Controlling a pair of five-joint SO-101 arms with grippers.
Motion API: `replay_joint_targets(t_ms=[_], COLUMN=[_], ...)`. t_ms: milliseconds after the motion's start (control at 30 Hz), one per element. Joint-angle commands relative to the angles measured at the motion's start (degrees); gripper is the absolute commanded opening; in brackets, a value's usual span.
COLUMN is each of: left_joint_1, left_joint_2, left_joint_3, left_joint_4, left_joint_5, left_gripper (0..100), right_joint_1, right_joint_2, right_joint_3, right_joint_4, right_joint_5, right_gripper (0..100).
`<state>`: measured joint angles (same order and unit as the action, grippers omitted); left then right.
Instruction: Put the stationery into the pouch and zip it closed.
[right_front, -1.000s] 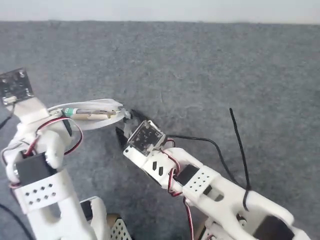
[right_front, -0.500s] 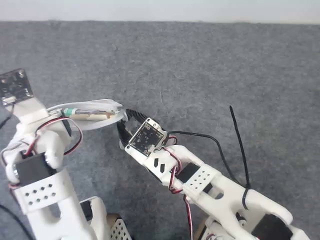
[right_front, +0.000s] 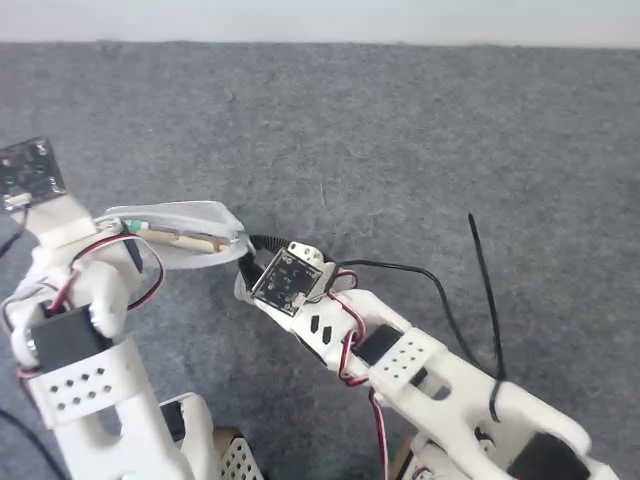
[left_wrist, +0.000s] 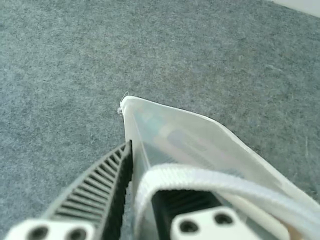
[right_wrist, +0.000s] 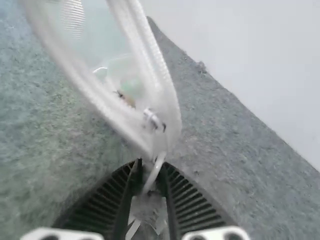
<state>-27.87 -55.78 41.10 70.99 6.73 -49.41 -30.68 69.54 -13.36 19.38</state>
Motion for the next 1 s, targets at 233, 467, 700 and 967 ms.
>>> replay_joint_targets(t_ms=[233,467,700,967], left_joint_1=[-0.26,-0.18,1.14,10.90], left_joint_2=[-2.73,-2.73,-2.73,-2.73], left_joint_3=[-1.27,-1.54,-3.91,-4.44], left_joint_4=[-1.85,-0.97,-1.05,0.18], left_joint_5=[0.00,2.46,2.37,-2.46], left_gripper=[7,21,21,28], right_joint_1=[-3.65,-10.07,-15.96,-19.82], right_joint_2=[-26.24,-30.11,-31.87,-37.41], right_joint_3=[-1.58,-1.49,-1.49,-1.49], right_joint_4=[27.91,36.35,41.19,46.11], right_joint_5=[1.32,5.36,5.36,5.36], right_gripper=[0.6,0.6,0.6,0.6])
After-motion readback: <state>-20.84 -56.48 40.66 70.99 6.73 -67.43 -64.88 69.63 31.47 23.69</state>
